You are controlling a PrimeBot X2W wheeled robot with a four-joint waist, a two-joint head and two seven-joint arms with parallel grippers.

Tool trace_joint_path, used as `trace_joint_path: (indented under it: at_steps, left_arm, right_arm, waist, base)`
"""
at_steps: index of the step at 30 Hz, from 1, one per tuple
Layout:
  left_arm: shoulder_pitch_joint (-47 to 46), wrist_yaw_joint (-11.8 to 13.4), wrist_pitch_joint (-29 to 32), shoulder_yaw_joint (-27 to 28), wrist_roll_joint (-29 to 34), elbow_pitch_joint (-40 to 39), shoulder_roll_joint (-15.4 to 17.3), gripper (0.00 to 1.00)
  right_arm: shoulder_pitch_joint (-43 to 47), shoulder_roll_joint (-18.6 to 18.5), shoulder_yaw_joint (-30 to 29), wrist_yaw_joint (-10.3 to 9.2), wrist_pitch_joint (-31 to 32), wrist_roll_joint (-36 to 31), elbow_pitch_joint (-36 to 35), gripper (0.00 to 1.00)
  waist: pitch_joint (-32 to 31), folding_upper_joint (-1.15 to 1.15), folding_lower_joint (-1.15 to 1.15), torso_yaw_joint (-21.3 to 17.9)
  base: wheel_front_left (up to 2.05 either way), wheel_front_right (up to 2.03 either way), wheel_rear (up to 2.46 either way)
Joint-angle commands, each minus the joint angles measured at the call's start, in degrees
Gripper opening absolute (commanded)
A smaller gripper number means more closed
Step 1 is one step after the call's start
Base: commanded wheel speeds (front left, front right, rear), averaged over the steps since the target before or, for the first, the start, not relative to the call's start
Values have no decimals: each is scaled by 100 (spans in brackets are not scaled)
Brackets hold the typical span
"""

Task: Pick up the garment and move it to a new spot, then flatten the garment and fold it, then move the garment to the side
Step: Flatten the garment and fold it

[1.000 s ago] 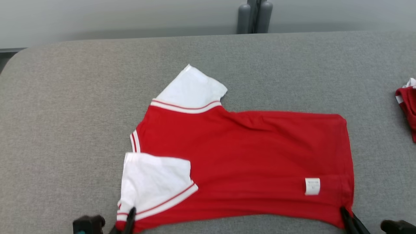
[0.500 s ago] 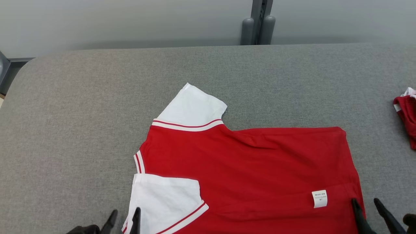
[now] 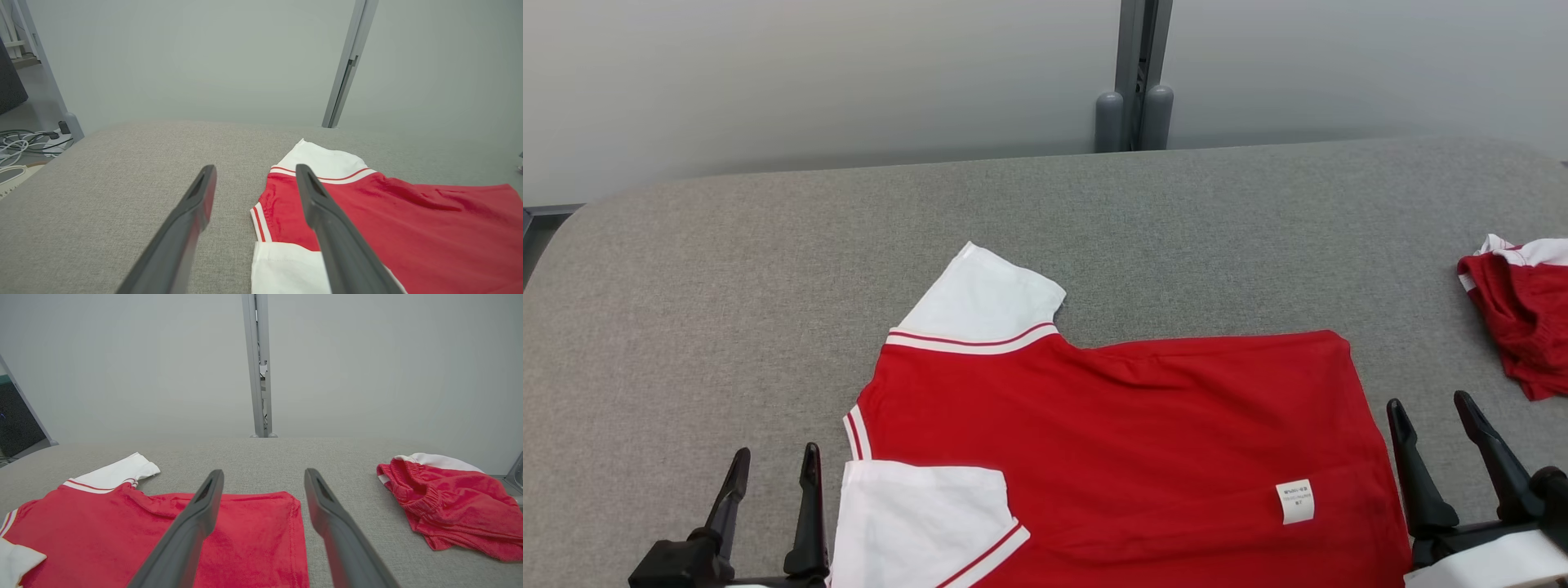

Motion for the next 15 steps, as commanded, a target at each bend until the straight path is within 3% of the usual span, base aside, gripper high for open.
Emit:
trace_joint_path:
  at_steps: [1, 10, 15]
  left_arm:
    - [-94, 55, 41, -16, 65, -19, 36, 100]
    - [-89, 100, 159, -62, 94, 9, 91, 100]
    - [-552, -165, 386, -201, -33, -9, 138, 100]
  right_arm:
    - [-62, 19, 37, -1, 40, -20, -7, 100]
    - [-25, 77, 64, -1, 85, -27, 2, 100]
    - [-94, 96, 22, -1, 111, 1, -51, 100]
  waist:
    - [-13, 0, 0, 14]
    - [-4, 0, 0, 75]
    - [129, 0, 0, 136]
  base:
    - [0, 0, 0]
    - [0, 0, 0]
    - [0, 0, 0]
